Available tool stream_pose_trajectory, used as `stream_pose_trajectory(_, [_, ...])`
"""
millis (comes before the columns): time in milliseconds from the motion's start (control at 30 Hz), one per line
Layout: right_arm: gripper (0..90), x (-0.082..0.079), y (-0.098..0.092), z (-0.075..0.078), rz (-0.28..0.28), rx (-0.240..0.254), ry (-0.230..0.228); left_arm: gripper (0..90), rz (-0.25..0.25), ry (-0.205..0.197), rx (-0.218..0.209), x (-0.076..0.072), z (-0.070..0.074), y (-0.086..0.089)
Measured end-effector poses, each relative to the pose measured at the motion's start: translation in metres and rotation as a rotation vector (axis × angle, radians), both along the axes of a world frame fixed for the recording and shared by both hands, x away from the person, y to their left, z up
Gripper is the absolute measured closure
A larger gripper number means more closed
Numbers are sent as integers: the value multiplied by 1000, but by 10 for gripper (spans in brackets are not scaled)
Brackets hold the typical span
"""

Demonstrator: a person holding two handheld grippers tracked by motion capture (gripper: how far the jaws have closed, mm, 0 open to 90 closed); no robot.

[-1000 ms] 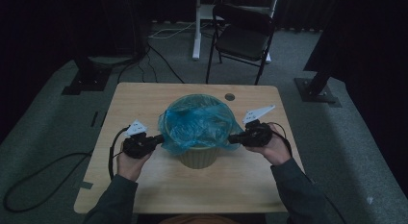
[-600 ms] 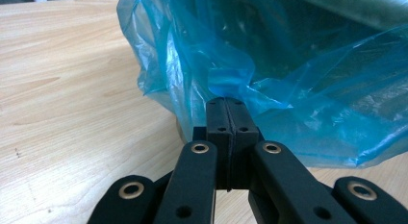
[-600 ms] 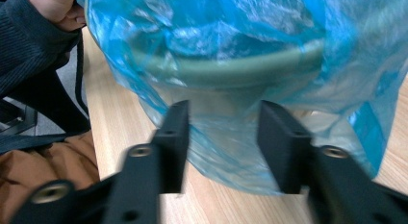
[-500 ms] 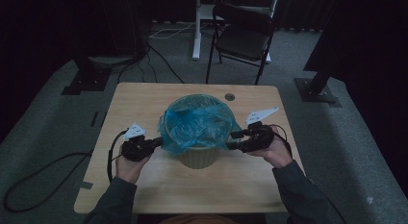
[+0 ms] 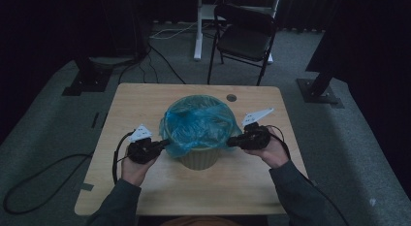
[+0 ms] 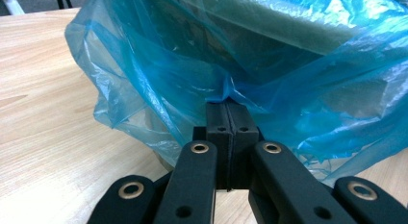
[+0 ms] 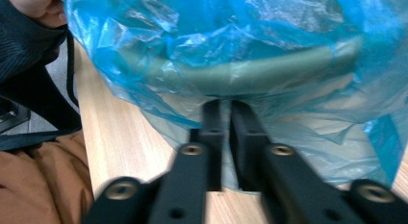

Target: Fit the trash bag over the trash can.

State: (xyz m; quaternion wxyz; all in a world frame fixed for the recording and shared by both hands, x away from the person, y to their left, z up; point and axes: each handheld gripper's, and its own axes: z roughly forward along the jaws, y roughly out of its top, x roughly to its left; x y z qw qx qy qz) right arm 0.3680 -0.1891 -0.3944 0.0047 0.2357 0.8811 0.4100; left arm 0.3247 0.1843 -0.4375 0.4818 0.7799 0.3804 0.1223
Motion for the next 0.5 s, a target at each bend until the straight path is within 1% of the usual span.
stream_pose_trajectory(67, [900, 0, 0, 0, 9, -2, 3, 899, -1, 4, 1, 0, -1, 0])
stream_pose_trajectory(100, [900, -1, 1, -1, 17, -11, 7, 899, -3, 12, 13, 0, -3, -1])
stream_pose_trajectory(133, [900, -3, 3, -4, 31, -53, 9, 899, 0, 16, 22, 0, -5, -1])
stream_pose_trajectory(167, [900, -4, 4, -5, 38, -66, 7, 899, 0, 21, 24, 0, -6, -1])
stream_pose_trajectory(233, [900, -6, 3, -5, 44, -62, 7, 899, 7, 25, 29, 0, -8, 0])
stream_pose_trajectory(267, [852, -7, 2, -4, 43, -54, 2, 898, 11, 26, 30, 0, -8, 1])
stream_pose_trajectory(300, [770, -8, 0, -3, 47, -41, -3, 899, 15, 27, 30, 0, -8, 2])
stream_pose_trajectory(367, [668, -12, -3, 1, 74, -11, -5, 898, 19, 27, 28, 0, -8, 4])
stream_pose_trajectory(433, [628, -16, -3, 5, 104, 2, -14, 899, 21, 27, 22, 0, -8, 4])
stream_pose_trajectory(467, [628, -16, -3, 5, 104, 2, -14, 898, 21, 27, 22, 0, -8, 4])
stream_pose_trajectory(500, [612, -19, -1, 6, 115, 6, -20, 898, 21, 25, 21, 0, -8, 3])
